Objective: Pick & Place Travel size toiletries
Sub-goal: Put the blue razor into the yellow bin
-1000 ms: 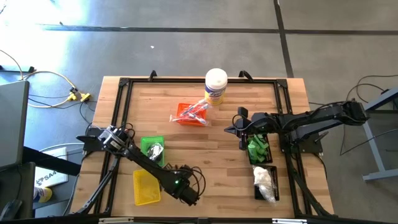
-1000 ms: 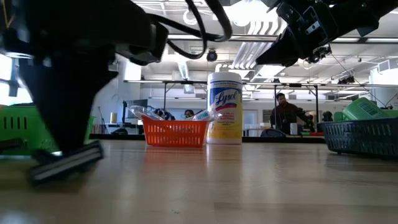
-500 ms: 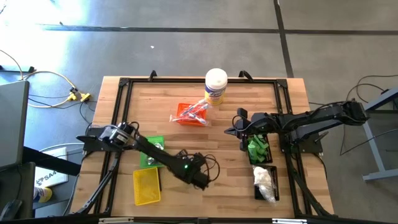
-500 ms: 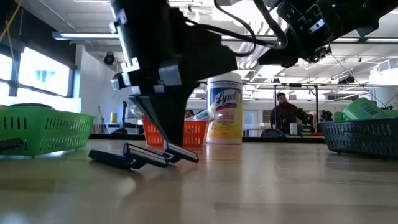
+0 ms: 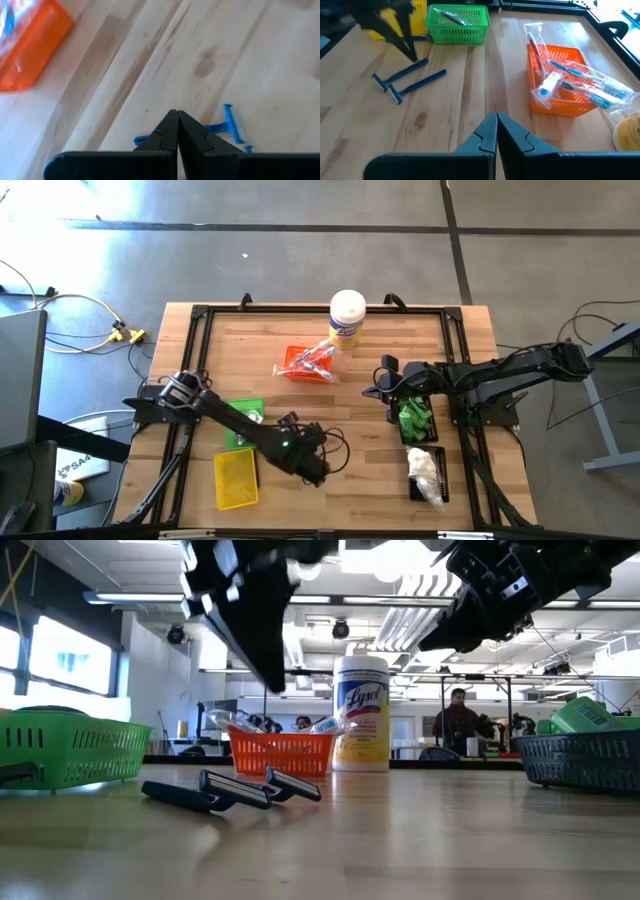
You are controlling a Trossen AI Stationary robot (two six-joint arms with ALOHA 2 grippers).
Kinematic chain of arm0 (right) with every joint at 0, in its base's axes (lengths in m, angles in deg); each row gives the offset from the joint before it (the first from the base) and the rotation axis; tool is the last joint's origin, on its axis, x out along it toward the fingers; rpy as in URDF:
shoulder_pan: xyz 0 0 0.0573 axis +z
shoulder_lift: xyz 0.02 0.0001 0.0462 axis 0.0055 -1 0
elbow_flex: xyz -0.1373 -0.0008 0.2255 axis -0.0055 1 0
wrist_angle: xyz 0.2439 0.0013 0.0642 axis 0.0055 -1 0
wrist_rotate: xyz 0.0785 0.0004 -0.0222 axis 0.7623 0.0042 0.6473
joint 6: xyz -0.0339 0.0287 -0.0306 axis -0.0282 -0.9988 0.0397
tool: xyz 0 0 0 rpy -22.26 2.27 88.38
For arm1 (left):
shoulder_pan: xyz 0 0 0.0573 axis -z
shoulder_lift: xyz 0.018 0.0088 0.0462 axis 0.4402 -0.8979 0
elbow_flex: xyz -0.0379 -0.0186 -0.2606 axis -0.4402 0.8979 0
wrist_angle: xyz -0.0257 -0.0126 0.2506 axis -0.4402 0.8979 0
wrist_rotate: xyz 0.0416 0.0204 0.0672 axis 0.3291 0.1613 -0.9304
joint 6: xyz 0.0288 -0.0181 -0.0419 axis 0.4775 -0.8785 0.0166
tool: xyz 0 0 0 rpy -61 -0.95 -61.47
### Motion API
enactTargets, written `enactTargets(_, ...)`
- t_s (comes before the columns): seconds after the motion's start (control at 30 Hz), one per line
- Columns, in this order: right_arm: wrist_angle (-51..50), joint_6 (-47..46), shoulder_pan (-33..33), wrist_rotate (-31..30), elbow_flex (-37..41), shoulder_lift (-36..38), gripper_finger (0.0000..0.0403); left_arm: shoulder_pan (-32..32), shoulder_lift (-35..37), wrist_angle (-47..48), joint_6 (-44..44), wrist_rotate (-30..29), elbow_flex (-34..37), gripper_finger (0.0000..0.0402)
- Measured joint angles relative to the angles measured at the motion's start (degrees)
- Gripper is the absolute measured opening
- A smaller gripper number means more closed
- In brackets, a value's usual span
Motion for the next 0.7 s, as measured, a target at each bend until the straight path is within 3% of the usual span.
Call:
enactTargets(0.17,0.0,0.0,0.0,0.2,0.0,0.0,0.0003,1.4,0.8,-1.9,2.3,-1.1,-0.1,0.0000)
enactTargets(0.53,0.0,0.0,0.0,3.1,0.0,0.0,0.0003,4.2,0.8,-11.5,23.4,1.4,0.0,0.0000)
enactTargets(0.7,0.0,0.3,0.0,3.0,0.0,0.0,0.0003,4.1,0.8,-12.3,23.5,1.6,0.0,0.0000)
